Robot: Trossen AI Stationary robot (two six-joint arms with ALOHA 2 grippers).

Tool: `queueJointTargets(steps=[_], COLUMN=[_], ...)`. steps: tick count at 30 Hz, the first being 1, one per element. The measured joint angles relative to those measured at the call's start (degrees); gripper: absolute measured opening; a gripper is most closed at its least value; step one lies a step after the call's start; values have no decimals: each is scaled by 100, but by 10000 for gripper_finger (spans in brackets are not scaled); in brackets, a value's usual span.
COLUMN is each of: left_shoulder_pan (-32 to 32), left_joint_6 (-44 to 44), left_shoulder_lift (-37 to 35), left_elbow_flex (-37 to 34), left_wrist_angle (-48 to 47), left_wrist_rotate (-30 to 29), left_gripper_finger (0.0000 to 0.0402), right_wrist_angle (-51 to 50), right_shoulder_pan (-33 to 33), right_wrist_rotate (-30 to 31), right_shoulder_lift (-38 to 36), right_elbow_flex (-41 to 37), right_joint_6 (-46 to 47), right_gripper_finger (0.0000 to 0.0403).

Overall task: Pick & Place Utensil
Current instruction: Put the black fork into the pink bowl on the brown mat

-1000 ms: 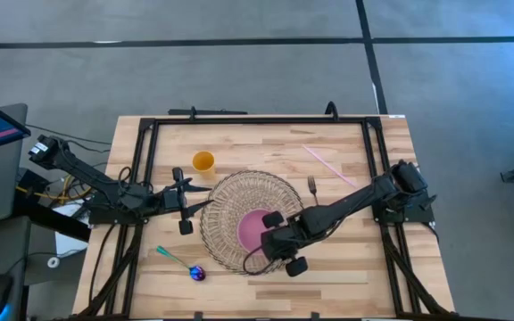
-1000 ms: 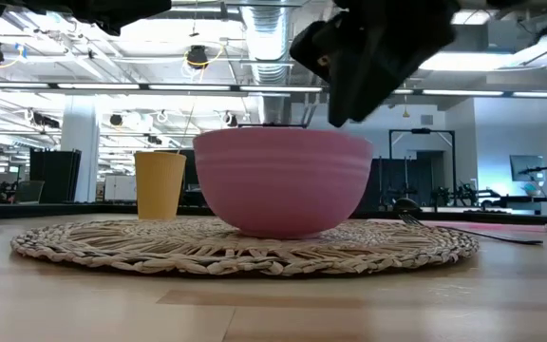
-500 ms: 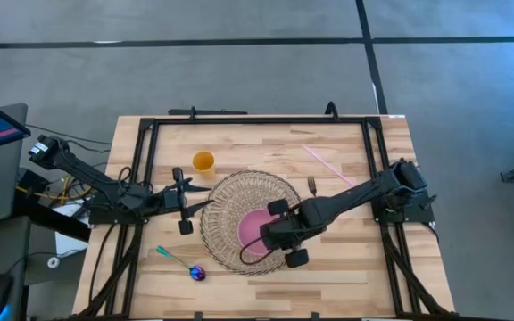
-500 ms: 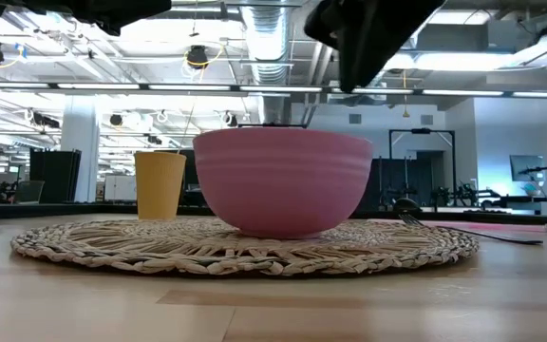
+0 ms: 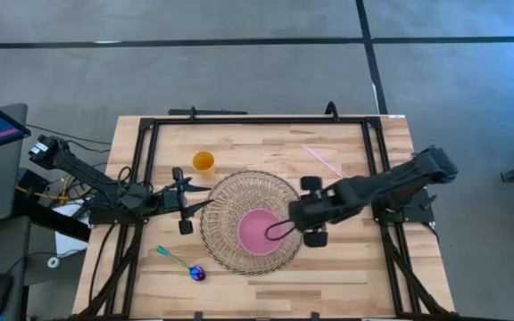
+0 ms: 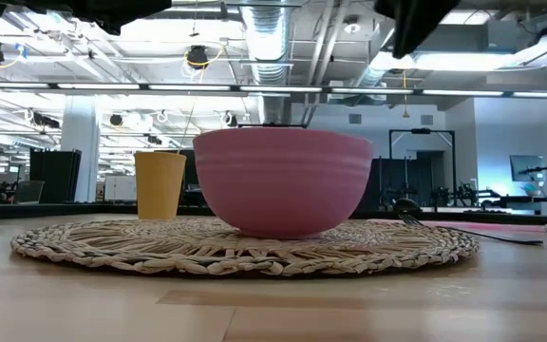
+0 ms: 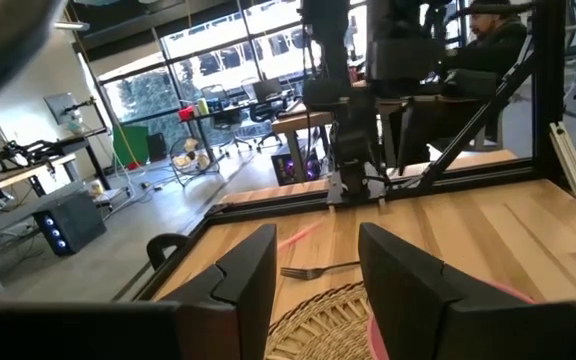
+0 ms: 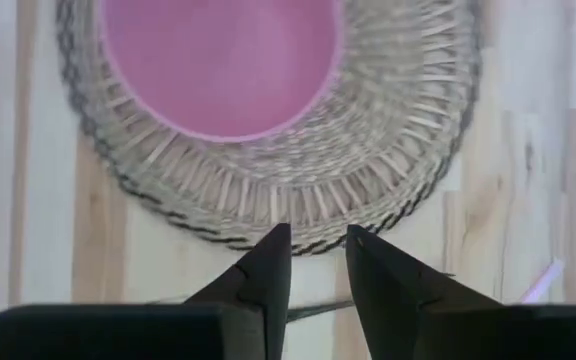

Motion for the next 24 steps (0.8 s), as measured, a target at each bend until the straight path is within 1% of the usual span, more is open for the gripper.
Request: queueJointTargets(steps=[2,6,9,12,15,18,21,24], left_shoulder_pan=[0,0,0,0,0,0,0,0], left_joint_6=[0,0,0,0,-2,0,0,0], left_shoulder_lift=[0,0,0,0,0,0,0,0], left_elbow_flex=[0,0,0,0,0,0,0,0], left_wrist_angle=[9,26,42,50,67,72,89,105], left_wrist_rotate=[2,2,2,2,2,1,2,2], left_gripper_finger=[145,145,145,145,145,145,145,145], right_wrist_angle=[670,2095,2801,3203,3533,3802,4009,4045], right_shoulder_pan=[-14,-101,-131,-153,-161,-146,-148,-152], right_wrist_rotate=[175,263,437,647,914,1289,1615,1702], right_shoulder_lift=[-561,-1563,-2077,-2384,-2491,-2432,-2207,-1919], right_elbow_flex=[-818,-2523,-3577,-4388,-4959,-5353,-5608,-5636], right_joint_6=[336,1292,1966,2615,3148,3548,3929,4252], right_gripper_finger=[92,92,92,92,92,92,92,92])
